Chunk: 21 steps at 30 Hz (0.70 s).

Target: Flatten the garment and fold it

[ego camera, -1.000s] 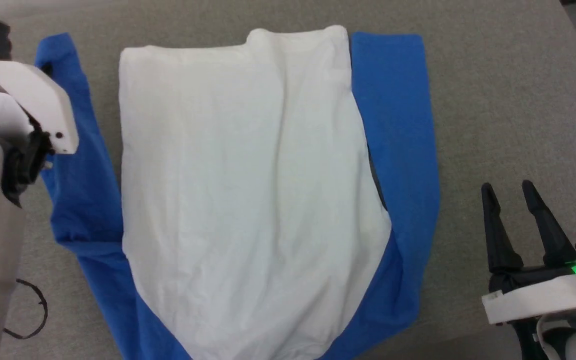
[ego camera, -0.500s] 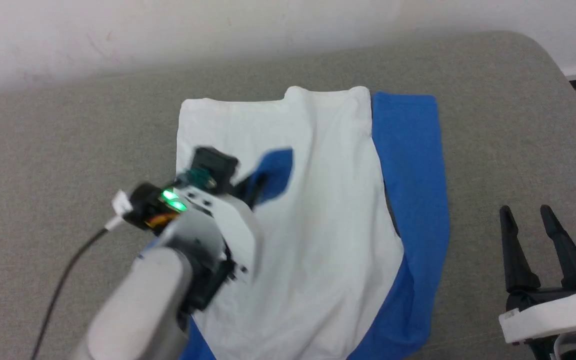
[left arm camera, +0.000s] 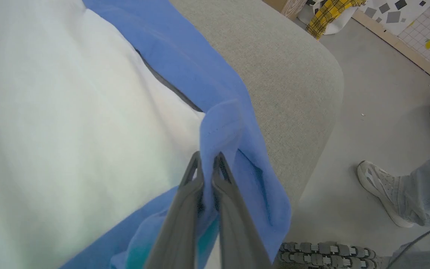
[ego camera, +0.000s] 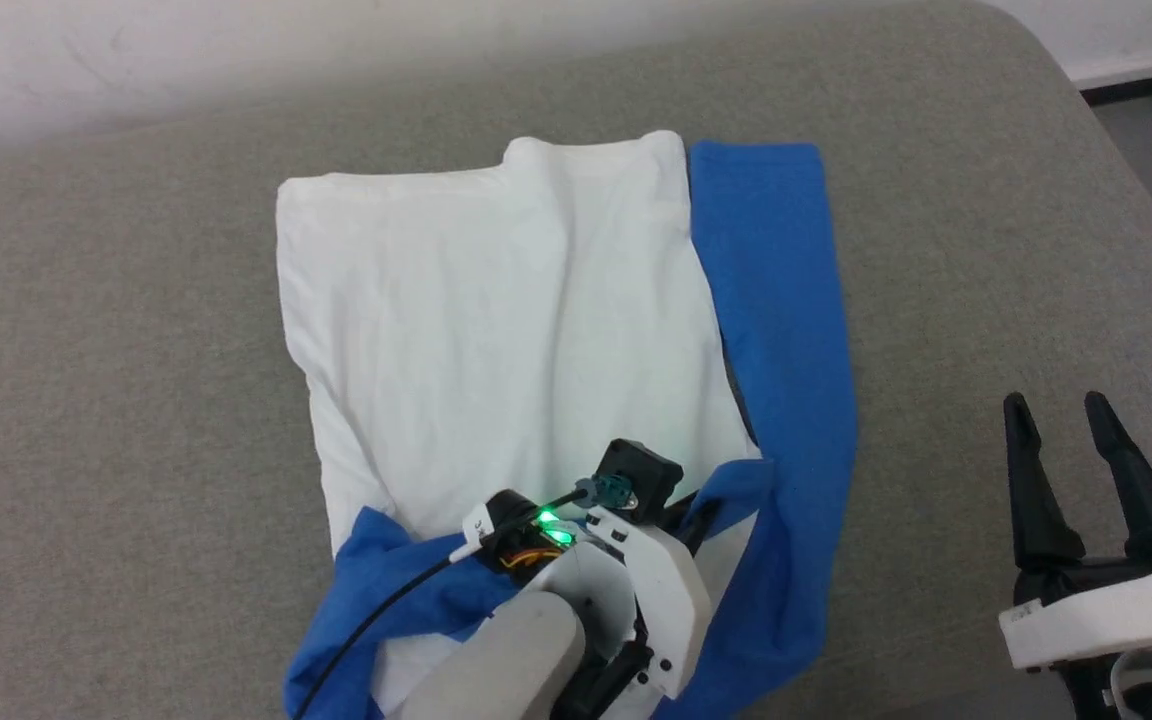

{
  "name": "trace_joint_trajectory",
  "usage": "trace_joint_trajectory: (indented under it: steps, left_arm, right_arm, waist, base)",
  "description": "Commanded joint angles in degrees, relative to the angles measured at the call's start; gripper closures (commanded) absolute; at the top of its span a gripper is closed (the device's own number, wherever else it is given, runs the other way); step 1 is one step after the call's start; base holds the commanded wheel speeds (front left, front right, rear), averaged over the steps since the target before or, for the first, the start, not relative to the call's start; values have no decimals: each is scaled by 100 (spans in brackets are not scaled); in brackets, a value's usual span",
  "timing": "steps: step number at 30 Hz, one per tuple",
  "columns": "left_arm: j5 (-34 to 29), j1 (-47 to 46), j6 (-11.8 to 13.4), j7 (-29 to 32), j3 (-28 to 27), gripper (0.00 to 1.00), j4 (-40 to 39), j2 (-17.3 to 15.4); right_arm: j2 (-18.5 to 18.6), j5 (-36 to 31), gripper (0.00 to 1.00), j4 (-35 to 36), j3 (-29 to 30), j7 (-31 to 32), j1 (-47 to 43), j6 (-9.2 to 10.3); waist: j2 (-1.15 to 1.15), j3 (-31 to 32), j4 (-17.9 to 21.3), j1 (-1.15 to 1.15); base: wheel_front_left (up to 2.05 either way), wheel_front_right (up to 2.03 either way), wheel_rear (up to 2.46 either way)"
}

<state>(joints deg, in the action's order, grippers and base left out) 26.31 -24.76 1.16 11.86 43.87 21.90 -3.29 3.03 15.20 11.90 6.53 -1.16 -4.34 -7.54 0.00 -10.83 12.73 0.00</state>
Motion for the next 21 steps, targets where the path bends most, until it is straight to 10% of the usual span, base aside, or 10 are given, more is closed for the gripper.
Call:
trace_joint_trajectory:
  steps: [1,3,4,5,21]
  left_arm:
    - [-27,-87,34,-74,33,100,91,12]
    - [30,-158,-26,-228,159,100,390,28]
    - [78,-175,-77,-284,231,82,491,33]
    - [122,-190,-118,-356,312,0,552,36]
    - [399,5,303,-2633,-100,0,-493,-119]
  right_arm:
    - [-15,42,0,-21,-13,-27,80,5]
    - [-15,67,0,-82,-15,-52,115,5]
    - [-15,78,0,-117,0,-66,122,5]
    - [-15,73,0,-152,9,-75,128,5]
    - [-15,-152,0,-255,142,-21,100,5]
  waist:
    - [0,-275,231,0]
    - [0,-349,260,0]
    - [0,-366,256,0]
    - [0,-373,251,0]
    - [0,267,-316,0]
  base:
    - [0,0,0]
    - [0,0,0]
    - [0,0,0]
    - [0,0,0]
    - [0,0,0]
